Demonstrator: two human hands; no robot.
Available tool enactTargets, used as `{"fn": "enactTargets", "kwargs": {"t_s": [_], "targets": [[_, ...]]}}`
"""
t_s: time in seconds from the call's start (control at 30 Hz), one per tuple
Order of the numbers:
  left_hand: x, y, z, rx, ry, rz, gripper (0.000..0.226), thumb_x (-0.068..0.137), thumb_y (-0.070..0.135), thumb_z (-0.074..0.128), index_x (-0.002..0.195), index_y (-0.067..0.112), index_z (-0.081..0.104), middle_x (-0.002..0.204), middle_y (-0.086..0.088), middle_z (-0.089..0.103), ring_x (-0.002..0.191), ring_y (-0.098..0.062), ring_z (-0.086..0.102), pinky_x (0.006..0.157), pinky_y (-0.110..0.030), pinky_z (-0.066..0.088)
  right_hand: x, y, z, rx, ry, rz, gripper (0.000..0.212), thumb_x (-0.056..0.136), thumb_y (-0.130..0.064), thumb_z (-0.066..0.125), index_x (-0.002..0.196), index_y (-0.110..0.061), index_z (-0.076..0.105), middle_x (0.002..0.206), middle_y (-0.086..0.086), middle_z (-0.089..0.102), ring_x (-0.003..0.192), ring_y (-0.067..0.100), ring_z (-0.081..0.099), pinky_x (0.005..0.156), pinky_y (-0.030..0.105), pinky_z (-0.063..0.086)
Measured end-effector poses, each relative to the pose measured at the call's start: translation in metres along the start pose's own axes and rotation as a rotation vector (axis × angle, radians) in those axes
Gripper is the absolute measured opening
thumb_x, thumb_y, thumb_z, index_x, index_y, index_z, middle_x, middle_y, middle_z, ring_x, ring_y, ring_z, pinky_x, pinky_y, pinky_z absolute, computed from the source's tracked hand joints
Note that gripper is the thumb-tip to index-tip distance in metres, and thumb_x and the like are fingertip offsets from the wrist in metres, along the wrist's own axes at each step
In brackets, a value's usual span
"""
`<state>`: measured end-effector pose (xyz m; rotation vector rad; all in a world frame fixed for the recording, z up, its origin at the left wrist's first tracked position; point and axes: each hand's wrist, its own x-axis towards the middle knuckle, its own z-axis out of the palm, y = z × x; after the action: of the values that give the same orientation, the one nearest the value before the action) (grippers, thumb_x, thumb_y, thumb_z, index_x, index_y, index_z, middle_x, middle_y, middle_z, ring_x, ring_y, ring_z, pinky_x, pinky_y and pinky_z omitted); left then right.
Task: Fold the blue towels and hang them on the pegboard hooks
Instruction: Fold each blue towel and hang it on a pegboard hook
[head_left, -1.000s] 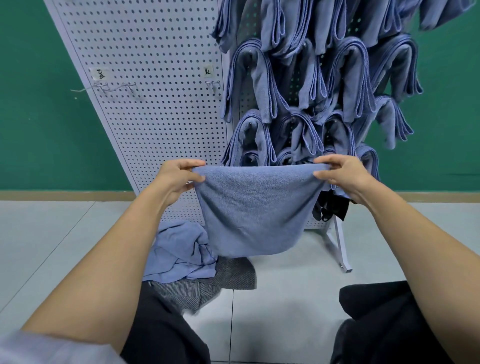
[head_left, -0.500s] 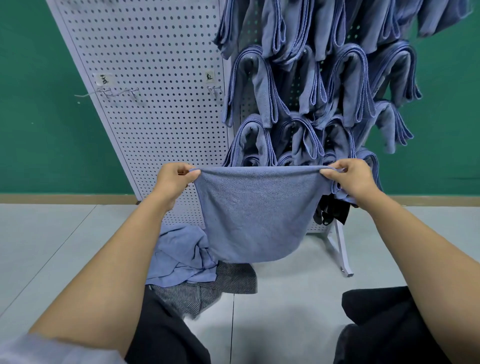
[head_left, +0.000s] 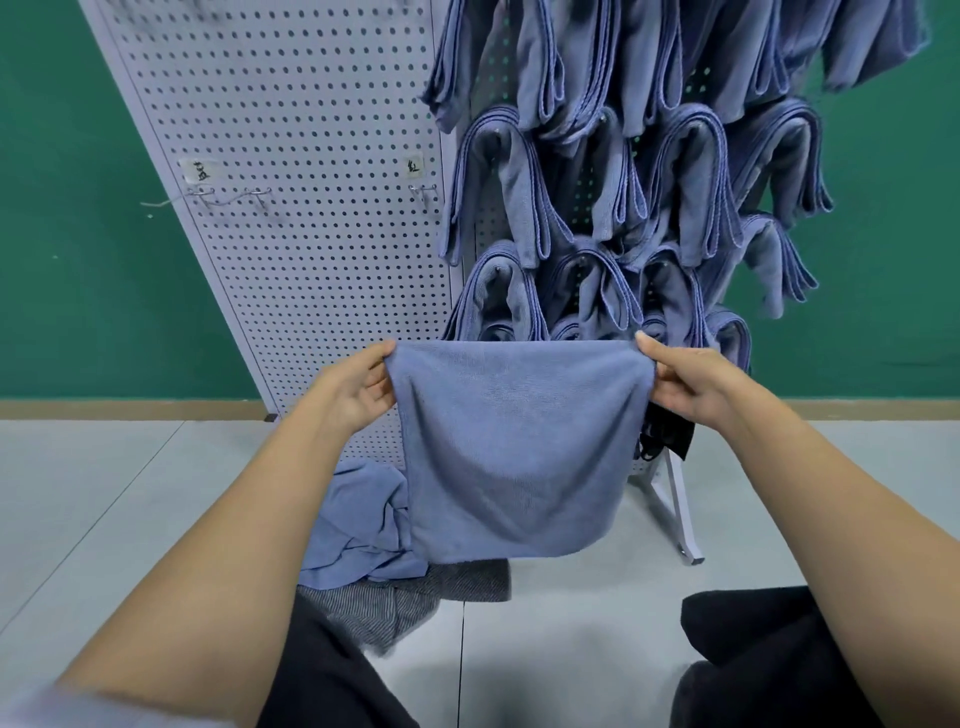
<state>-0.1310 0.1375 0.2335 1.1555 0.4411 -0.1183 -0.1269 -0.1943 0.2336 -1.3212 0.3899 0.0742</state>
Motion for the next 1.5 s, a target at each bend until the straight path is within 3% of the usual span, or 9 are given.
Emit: {"fn": "enactTargets", "kwargs": {"t_s": [0.2, 0.3, 0.53, 0.67, 0.97, 1.07, 1.27, 1.4, 1.5], "targets": [[-0.011, -0.006, 0.043, -0.028, -0.090, 0.061, 0.003, 0.089, 0.008, 0.064, 0.089, 0.006, 0.062, 0.065, -0.003, 0.072, 0.059, -0.012, 0.070, 0.052, -0.023, 0.055, -0.012, -0.004, 0.034, -0.085, -0.084, -0.116, 0.008, 0.090, -0.005, 0.062, 0.083, -0.008, 0.062, 0.054, 0.000, 0.061, 0.044, 0.004, 0.057, 0.052, 0.017, 0.054], [-0.019, -0.015, 0.064, 0.057, -0.124, 0.123, 0.006, 0.088, 0.003, 0.064, 0.082, 0.006, 0.064, 0.070, -0.006, 0.071, 0.070, -0.017, 0.069, 0.064, -0.026, 0.059, -0.021, 0.000, 0.053, -0.215, -0.109, -0.213, 0.005, 0.088, -0.005, 0.065, 0.088, -0.010, 0.063, 0.066, 0.004, 0.053, 0.052, 0.006, 0.051, 0.056, 0.017, 0.056], [-0.027, -0.038, 0.096, 0.196, -0.171, 0.209, 0.022, 0.087, 0.007, 0.067, 0.108, 0.001, 0.066, 0.089, -0.011, 0.071, 0.079, -0.019, 0.069, 0.086, -0.034, 0.057, -0.035, 0.007, 0.080, -0.261, -0.135, -0.313, 0.015, 0.087, -0.005, 0.066, 0.077, -0.011, 0.057, 0.067, 0.004, 0.054, 0.055, 0.010, 0.053, 0.059, 0.018, 0.057], [-0.028, -0.042, 0.100, 0.227, -0.156, 0.235, 0.025, 0.087, 0.011, 0.068, 0.110, 0.002, 0.066, 0.100, -0.014, 0.071, 0.091, -0.023, 0.070, 0.088, -0.034, 0.056, -0.037, 0.012, 0.083, -0.258, -0.178, -0.315, 0.005, 0.087, -0.008, 0.067, 0.088, -0.007, 0.063, 0.075, 0.007, 0.062, 0.064, 0.013, 0.061, 0.062, 0.020, 0.057], [-0.031, -0.040, 0.099, 0.257, -0.226, 0.288, 0.019, 0.087, 0.017, 0.069, 0.102, 0.006, 0.069, 0.072, 0.005, 0.071, 0.061, 0.000, 0.065, 0.062, -0.014, 0.052, -0.045, 0.009, 0.072, -0.124, -0.379, -0.217, 0.027, 0.094, 0.006, 0.044, 0.107, -0.001, 0.065, 0.096, 0.013, 0.070, 0.086, 0.018, 0.068, 0.080, 0.026, 0.058], [-0.033, -0.040, 0.101, 0.223, -0.267, 0.241, 0.008, 0.092, 0.008, 0.060, 0.097, 0.006, 0.067, 0.064, 0.006, 0.070, 0.058, -0.003, 0.064, 0.067, -0.019, 0.052, -0.045, 0.005, 0.066, -0.111, -0.399, -0.180, 0.025, 0.093, 0.008, 0.043, 0.102, -0.003, 0.064, 0.093, 0.013, 0.068, 0.084, 0.019, 0.066, 0.081, 0.025, 0.058], [-0.035, -0.029, 0.097, 0.358, -0.422, 0.296, 0.016, 0.094, 0.009, 0.053, 0.092, 0.011, 0.069, 0.083, -0.008, 0.048, 0.066, -0.010, 0.042, 0.068, -0.020, 0.046, -0.024, -0.010, 0.034, -0.728, -0.233, -0.510, 0.037, 0.084, 0.000, 0.064, 0.111, -0.024, 0.056, 0.115, -0.006, 0.056, 0.104, 0.009, 0.052, 0.089, 0.026, 0.044], [-0.036, -0.023, 0.092, 0.396, -0.474, 0.344, 0.022, 0.094, 0.005, 0.046, 0.081, 0.015, 0.062, 0.066, 0.004, 0.038, 0.057, -0.007, 0.032, 0.060, -0.019, 0.035, -0.016, -0.007, 0.021, -0.832, -0.331, -0.408, 0.061, 0.081, -0.015, 0.074, 0.133, -0.025, 0.043, 0.131, -0.010, 0.043, 0.122, 0.009, 0.039, 0.100, 0.028, 0.033], [-0.029, -0.024, 0.086, 0.462, -0.459, 0.347, 0.024, 0.093, 0.006, 0.045, 0.079, 0.018, 0.060, 0.069, 0.003, 0.039, 0.060, -0.008, 0.033, 0.065, -0.024, 0.032, -0.008, 0.002, 0.019, -0.813, -0.385, -0.268, 0.072, 0.078, -0.020, 0.078, 0.140, -0.023, 0.041, 0.131, -0.008, 0.043, 0.120, 0.014, 0.043, 0.104, 0.036, 0.039]]}}
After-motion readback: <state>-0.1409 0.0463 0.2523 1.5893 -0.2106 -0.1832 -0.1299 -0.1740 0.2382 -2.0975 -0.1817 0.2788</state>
